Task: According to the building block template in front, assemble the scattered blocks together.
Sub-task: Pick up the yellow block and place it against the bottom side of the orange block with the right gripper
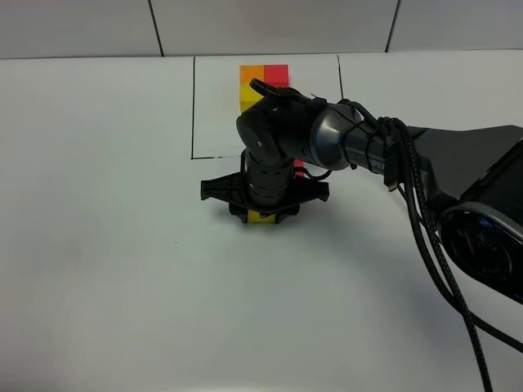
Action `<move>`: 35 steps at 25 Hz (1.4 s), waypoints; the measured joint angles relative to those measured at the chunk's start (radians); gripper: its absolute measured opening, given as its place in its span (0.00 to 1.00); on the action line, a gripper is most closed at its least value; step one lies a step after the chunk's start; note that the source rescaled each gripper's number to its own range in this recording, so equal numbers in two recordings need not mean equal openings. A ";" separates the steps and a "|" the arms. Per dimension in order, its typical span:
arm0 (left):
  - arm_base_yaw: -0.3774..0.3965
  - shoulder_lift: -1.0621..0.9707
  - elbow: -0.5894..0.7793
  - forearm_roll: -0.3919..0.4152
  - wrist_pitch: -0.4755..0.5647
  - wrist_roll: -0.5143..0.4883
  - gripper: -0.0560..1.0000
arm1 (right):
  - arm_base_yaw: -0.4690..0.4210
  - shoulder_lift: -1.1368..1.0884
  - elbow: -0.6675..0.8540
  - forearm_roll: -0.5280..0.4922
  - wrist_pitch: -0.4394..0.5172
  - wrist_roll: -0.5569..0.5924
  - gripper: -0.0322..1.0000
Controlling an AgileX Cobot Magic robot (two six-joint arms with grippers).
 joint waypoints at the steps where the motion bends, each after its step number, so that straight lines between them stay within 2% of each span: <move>1: 0.000 0.000 0.000 0.000 0.000 0.000 0.71 | 0.000 0.000 0.000 0.000 -0.001 0.000 0.05; 35: 0.000 0.000 0.000 0.000 0.000 0.000 0.71 | 0.000 0.011 -0.011 -0.003 0.010 0.000 0.07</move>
